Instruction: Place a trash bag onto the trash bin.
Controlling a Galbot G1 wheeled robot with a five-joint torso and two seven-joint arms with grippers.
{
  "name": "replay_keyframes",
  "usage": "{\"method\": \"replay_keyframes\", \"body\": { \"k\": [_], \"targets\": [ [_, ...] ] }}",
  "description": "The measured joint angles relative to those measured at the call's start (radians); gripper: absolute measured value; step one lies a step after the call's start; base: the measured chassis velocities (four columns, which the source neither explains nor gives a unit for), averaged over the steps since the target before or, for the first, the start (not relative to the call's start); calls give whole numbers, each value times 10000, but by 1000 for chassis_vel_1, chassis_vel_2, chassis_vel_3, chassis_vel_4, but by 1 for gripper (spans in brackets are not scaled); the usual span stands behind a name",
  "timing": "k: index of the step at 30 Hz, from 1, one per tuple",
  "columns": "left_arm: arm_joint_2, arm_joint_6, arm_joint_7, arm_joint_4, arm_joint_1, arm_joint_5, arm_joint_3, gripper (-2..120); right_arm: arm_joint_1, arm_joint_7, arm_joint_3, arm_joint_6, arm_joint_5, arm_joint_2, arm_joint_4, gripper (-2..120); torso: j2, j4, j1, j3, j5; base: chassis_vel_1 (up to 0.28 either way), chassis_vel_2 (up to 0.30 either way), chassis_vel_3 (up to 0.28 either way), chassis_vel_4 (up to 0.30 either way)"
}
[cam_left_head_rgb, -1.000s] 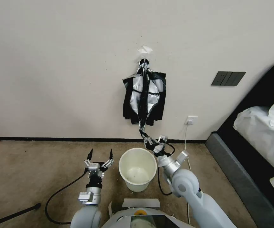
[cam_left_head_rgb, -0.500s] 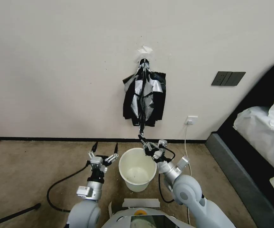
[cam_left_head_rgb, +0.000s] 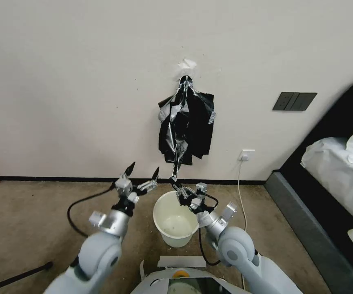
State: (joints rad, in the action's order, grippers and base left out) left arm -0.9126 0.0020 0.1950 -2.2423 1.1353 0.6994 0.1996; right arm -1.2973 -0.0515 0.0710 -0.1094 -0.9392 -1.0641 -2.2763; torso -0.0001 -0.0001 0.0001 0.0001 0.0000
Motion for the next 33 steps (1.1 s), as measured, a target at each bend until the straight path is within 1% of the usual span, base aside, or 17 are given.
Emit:
{"method": "replay_keyframes", "body": {
  "k": [1,2,3,6,7,11,14,15,17,19,21,23,25,27,30,31,33],
  "targets": [
    [49,86,88,105,-321,246,-178,100,3,-30,62,0,-38,26,-7,0,0,0,0,0,0,0,0,0,0],
    [114,253,290,349,-1104,809,-662,100,5,-112,177,3,-120,69,-12,0,0,3,0,0,0,0,0,0,0],
    [114,253,290,349,-1104,809,-662,100,5,-112,177,3,-120,69,-12,0,0,3,0,0,0,0,0,0,0],
    [1,460,518,741,-2399,1636,-1530,99,-27,-149,411,12,-267,185,-35,0,0,0,0,0,1,0,0,0,0],
    [1,460,518,741,-2399,1636,-1530,99,-27,-149,411,12,-267,185,-35,0,0,0,0,0,1,0,0,0,0],
    [-278,617,707,1049,-3204,1944,-2126,89,-36,-148,502,16,-318,266,-57,0,0,1,0,1,1,0,0,0,0],
    [-570,750,771,1430,-3664,1855,-2327,76,-11,-147,550,16,-338,282,-70,0,0,3,0,0,1,0,0,0,0],
    [-570,750,771,1430,-3664,1855,-2327,76,-11,-147,550,16,-338,282,-70,0,0,3,0,0,1,0,0,0,0],
    [-738,821,789,1710,-3972,1815,-2467,66,-15,-147,588,16,-355,290,-76,0,0,2,0,0,0,0,0,0,0],
    [-753,829,788,1732,-4004,1811,-2484,64,-17,-147,591,17,-358,294,-77,0,0,2,-1,0,1,0,0,0,0],
    [-899,925,791,1872,-4226,1755,-2529,52,-23,-151,610,18,-383,305,-106,0,0,1,0,0,1,0,0,0,0],
    [-935,945,801,1905,-4261,1753,-2541,48,-25,-156,612,18,-392,303,-117,0,0,2,-1,0,1,0,0,0,0],
    [-966,968,829,1963,-4343,1739,-2644,37,-35,-160,620,18,-405,288,-147,0,0,2,-1,0,0,0,0,0,0],
    [-964,968,843,1963,-4361,1733,-2672,33,-40,-162,624,18,-407,285,-161,0,0,2,-1,0,0,0,0,0,0],
    [-989,969,949,1954,-4375,1734,-2717,19,-44,-171,648,18,-417,283,-175,0,0,3,-1,-1,0,0,0,0,0],
    [-989,969,949,1954,-4375,1734,-2717,19,-44,-171,648,18,-417,283,-175,0,0,3,-1,-1,0,0,0,0,0],
    [-1024,976,1057,1952,-4376,1752,-2757,9,-41,-183,668,18,-445,288,-199,0,0,2,-1,-1,0,0,0,0,0]
  ]
}}
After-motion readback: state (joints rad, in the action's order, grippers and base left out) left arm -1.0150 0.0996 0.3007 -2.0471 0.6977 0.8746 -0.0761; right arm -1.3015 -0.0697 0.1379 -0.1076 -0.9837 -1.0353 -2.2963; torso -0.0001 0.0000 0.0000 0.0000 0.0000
